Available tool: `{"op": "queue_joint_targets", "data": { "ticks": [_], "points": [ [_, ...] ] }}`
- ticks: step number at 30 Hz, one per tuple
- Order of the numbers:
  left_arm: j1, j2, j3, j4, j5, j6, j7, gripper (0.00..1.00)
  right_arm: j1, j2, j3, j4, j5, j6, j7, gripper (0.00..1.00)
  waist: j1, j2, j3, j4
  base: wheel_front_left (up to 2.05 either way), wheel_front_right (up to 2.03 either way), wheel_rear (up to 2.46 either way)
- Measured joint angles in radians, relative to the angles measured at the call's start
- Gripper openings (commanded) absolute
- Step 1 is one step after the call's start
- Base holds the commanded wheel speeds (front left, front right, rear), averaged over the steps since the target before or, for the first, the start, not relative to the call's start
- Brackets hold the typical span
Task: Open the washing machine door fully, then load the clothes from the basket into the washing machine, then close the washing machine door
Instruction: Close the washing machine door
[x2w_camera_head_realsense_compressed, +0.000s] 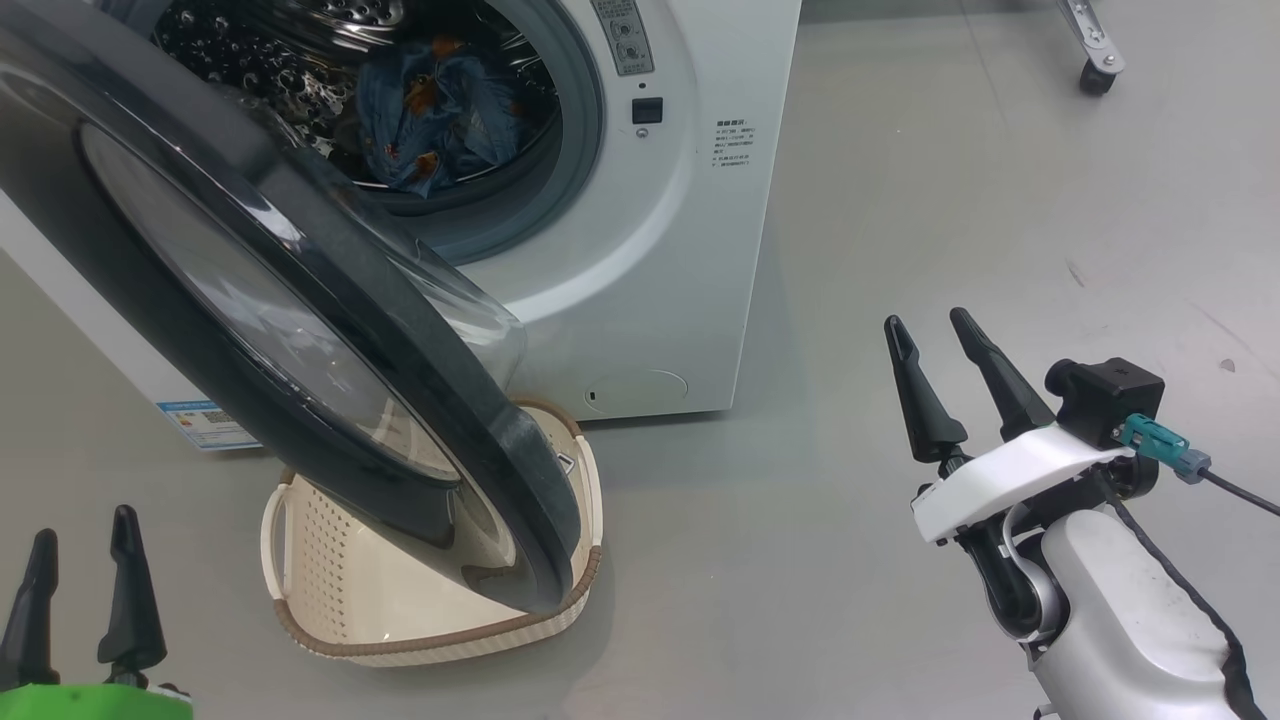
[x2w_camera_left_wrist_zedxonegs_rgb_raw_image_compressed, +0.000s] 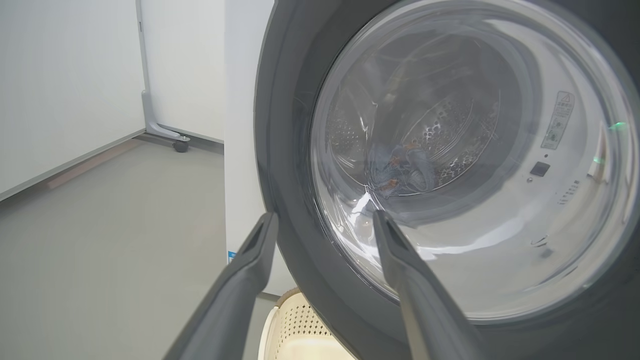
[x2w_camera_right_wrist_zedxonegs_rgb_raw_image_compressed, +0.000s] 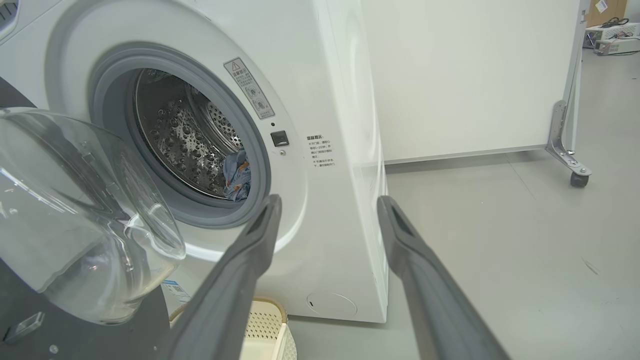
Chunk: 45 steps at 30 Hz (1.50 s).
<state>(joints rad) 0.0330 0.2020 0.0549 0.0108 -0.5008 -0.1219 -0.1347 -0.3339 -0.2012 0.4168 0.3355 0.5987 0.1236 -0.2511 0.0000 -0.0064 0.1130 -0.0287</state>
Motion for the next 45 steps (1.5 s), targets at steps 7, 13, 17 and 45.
{"op": "queue_joint_targets", "data": {
  "ticks": [7, 13, 17, 45],
  "points": [
    [-0.001, 0.000, -0.016, 0.034, 0.017, 0.000, -0.039, 1.00, 0.000, 0.000, 0.003, 0.000, 0.000, 0.000, 0.000, 1.00, 0.0000, 0.0000, -0.003, 0.001, 0.00, 0.00, 0.00],
    [-0.003, -0.005, -0.029, 0.061, 0.028, 0.000, -0.054, 1.00, 0.000, 0.000, 0.006, -0.001, -0.002, 0.000, 0.000, 1.00, 0.0000, 0.0000, -0.004, 0.003, 0.00, 0.00, 0.00],
    [-0.005, -0.005, -0.033, 0.070, 0.036, 0.000, -0.064, 1.00, 0.000, 0.000, 0.009, -0.001, -0.002, 0.000, 0.000, 1.00, 0.0000, 0.0000, -0.006, 0.006, 0.00, 0.00, 0.00],
    [-0.032, -0.006, -0.056, 0.095, 0.053, 0.000, -0.096, 1.00, 0.000, -0.021, 0.029, 0.005, -0.024, 0.000, 0.000, 0.00, 0.0000, 0.0000, -0.012, 0.020, 0.00, 0.00, 0.00]
  ]
}}
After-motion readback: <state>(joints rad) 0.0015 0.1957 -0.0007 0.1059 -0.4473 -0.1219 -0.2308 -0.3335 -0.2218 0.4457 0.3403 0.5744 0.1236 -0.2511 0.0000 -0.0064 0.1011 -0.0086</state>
